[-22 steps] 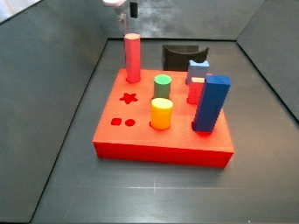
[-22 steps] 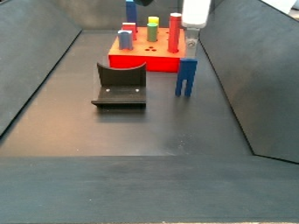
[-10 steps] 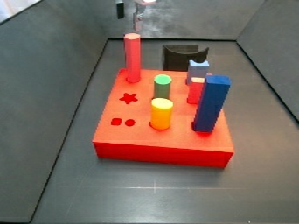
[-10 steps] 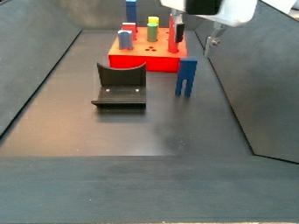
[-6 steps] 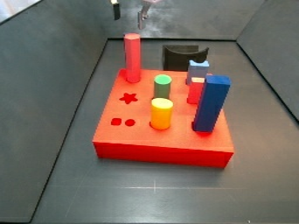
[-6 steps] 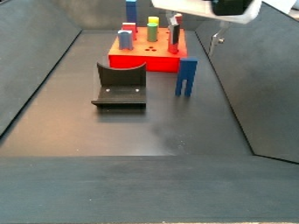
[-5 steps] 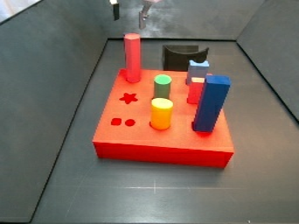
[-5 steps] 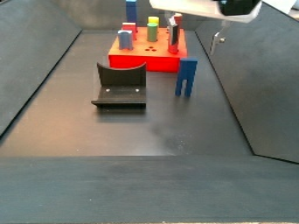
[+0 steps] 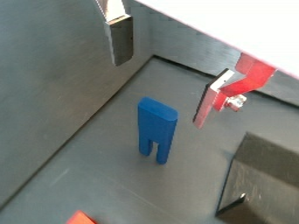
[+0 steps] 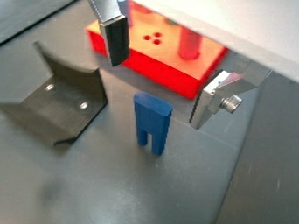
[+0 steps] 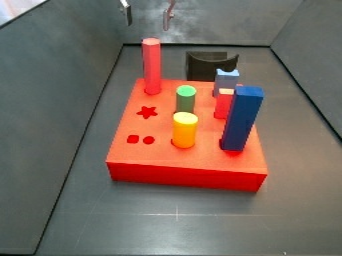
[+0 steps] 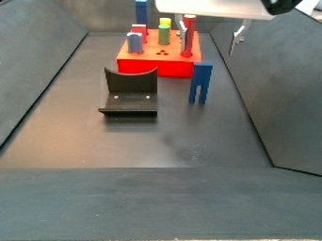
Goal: Pick up the square-circle object. Move up. Place the square-circle object on the fixture. Regrasp the square-circle object. Rotate the square-circle object. Move to above the board. Insert the square-circle object.
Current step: Rotate the square-circle object.
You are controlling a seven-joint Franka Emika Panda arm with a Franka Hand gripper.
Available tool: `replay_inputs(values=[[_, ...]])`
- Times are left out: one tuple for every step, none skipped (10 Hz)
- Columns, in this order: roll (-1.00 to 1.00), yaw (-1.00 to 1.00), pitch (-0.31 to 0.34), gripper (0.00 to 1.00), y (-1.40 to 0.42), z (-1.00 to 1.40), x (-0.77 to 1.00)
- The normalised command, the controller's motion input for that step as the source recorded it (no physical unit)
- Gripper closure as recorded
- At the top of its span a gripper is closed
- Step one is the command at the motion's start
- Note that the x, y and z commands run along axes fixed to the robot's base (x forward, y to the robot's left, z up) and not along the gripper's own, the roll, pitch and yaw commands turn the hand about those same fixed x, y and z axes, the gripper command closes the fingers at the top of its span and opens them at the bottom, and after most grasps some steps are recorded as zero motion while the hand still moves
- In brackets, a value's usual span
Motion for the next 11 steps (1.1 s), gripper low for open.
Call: replay_inputs(values=[[-0.17, 0.90, 0.011, 0.00, 0.00, -0.02, 0.04], [-0.17, 0.65, 0.011, 0.00, 0.00, -0.02, 0.04], [-0.17, 0.50, 0.012, 0.00, 0.00, -0.02, 0.04], [-0.16, 0.27, 0.012, 0.00, 0.00, -0.02, 0.04], [-0.12, 0.15, 0.015, 0.00, 0.00, -1.00, 0.00], [-0.10, 0.10, 0.000, 0.00, 0.00, -1.00, 0.02], [-0.10, 0.08, -0.016, 0.00, 0.00, -1.00, 0.03], [-0.10, 0.05, -0.032, 0.00, -0.01, -0.96, 0.03], [-0.10, 0.04, -0.037, 0.00, -0.01, -0.87, 0.03], [-0.10, 0.03, -0.041, 0.00, 0.00, -0.69, 0.03], [-0.11, 0.03, -0.043, 0.00, 0.00, -0.60, 0.04]])
